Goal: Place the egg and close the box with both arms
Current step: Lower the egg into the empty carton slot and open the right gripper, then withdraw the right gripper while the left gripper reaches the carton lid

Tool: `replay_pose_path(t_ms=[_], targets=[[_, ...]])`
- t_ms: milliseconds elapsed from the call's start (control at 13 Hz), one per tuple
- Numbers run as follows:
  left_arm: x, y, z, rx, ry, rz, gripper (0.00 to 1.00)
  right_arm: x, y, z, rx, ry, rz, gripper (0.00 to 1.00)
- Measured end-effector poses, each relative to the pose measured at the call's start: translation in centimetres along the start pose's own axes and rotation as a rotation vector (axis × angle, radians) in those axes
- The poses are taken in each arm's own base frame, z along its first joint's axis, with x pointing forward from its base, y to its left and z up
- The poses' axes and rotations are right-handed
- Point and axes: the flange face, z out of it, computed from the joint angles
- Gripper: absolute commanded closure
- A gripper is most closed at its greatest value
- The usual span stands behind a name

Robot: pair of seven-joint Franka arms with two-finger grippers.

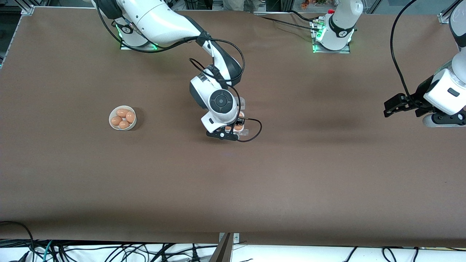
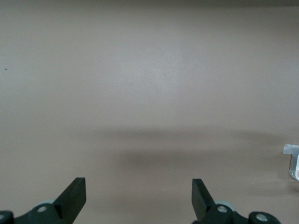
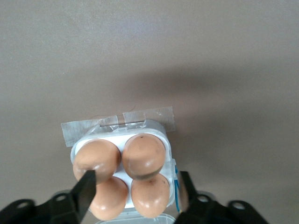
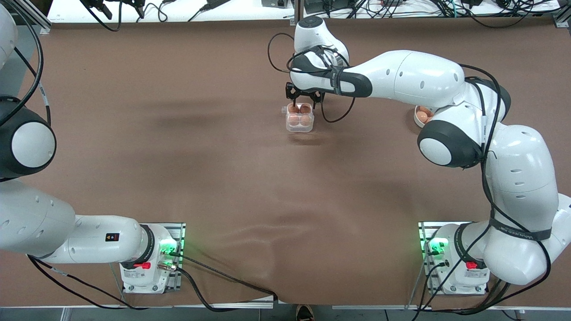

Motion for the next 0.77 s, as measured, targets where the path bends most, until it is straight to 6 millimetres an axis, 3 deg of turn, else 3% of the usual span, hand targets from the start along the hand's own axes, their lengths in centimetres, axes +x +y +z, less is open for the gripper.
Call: replay_pose_path(t_ms=[308, 385, 462, 538, 615, 692, 769], targets=[[-0.1, 1.1, 0.2, -0.016, -0.007, 0.015, 0.00, 0.5, 0.3, -0.7, 0.000, 0.016, 0.005, 0.00], [-0.3, 2.8, 0.4, -0.041, -0.023, 0.023, 0.00, 1.0, 0.9, -1.7, -0.010, 0.023, 0.011, 0.00], [-0.8, 5.4, 0.9, -0.065, -0.056, 0.023, 0.09, 1.6, 2.1, -3.4, -0.036, 0.018, 0.013, 0.00], [-1.5, 8.5, 1.6, -0.089, -0.090, 0.021, 0.27, 2.3, 3.6, -5.6, -0.066, 0.010, 0.004, 0.00], [-2.2, 11.8, 2.4, -0.110, -0.132, 0.011, 0.56, 3.0, 5.7, -8.3, -0.091, -0.002, -0.015, 0.00], [-3.2, 14.9, 3.4, -0.122, -0.187, -0.003, 0.79, 3.9, 8.0, -10.9, -0.104, -0.015, -0.035, 0.00], [-4.3, 17.6, 4.4, -0.127, -0.246, -0.016, 0.94, 4.8, 10.7, -13.3, -0.105, -0.025, -0.055, 0.00]])
